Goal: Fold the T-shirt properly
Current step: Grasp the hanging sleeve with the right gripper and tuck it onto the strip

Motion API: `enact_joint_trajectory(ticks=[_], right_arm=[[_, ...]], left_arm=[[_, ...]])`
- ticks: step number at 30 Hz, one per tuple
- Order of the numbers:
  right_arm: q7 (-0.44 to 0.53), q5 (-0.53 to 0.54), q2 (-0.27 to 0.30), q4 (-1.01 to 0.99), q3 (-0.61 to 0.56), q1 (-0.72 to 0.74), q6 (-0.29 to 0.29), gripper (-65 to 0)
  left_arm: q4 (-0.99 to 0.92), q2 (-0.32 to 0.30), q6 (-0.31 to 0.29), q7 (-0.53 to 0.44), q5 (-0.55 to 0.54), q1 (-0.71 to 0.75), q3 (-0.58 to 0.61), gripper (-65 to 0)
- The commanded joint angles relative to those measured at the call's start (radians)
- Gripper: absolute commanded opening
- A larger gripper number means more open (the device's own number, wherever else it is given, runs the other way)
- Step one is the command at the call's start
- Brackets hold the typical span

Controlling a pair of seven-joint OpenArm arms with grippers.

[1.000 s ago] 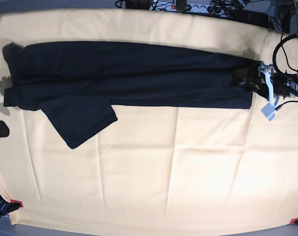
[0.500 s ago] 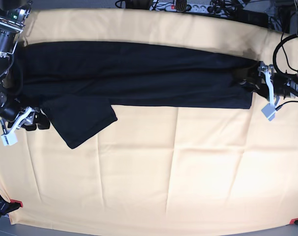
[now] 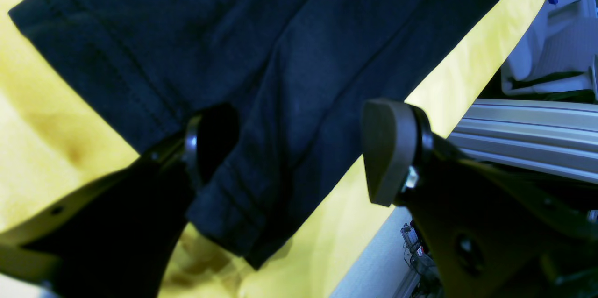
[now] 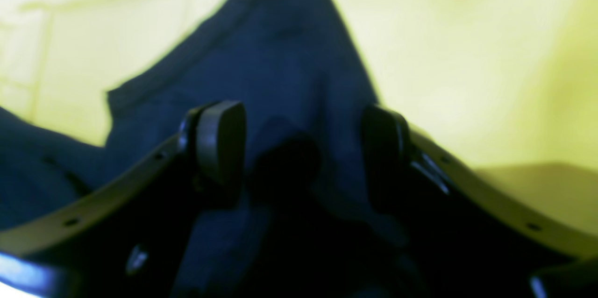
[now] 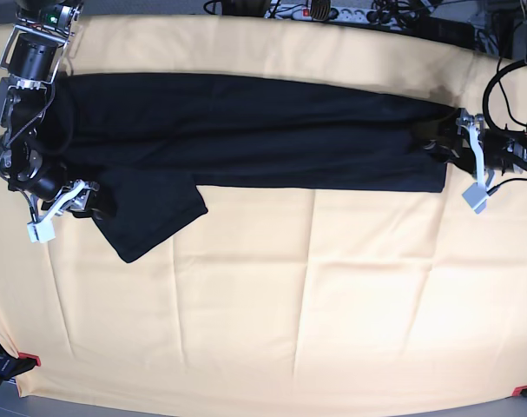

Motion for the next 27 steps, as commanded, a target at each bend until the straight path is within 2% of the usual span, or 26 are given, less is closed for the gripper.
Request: enact_joint_trajectory(ticks=[1,8,12,17,21,27], right_arm=[[0.014,0.014,0.011,0.013,-0.002,0.017,0.005,-24.3],[0.048,-0.025,0.019,0.013,-0.014,0.026,0.005,-24.3],[0.082,-0.144,0.019,0.013,-0.015,0.025,0.002,-24.3],[0.119,-0.256,0.019,0.013,-0.015,0.025,-0.089,-24.3],[0.087,-0.200,0.014,0.013,-0.015,0.023,-0.098,-24.3],[-0.035,0.034,-0.022,0.013,-0.017,0.023,-0.010,-24.3]], left_arm=[[0.011,-0.025,-0.004,0.000,-0.017,-0.014,-0.011,-21.3],[0.011,-0.025,-0.004,0.000,-0.017,-0.014,-0.011,-21.3],[0.011,-0.025,-0.004,0.000,-0.017,-0.015,-0.011,-21.3],[0.011,-0.025,-0.004,0.000,-0.017,-0.015,-0.011,-21.3],[0.011,-0.025,-0.004,0.000,-0.017,-0.015,-0.011,-21.3],[0.011,-0.025,-0.004,0.000,-0.017,-0.015,-0.011,-21.3]])
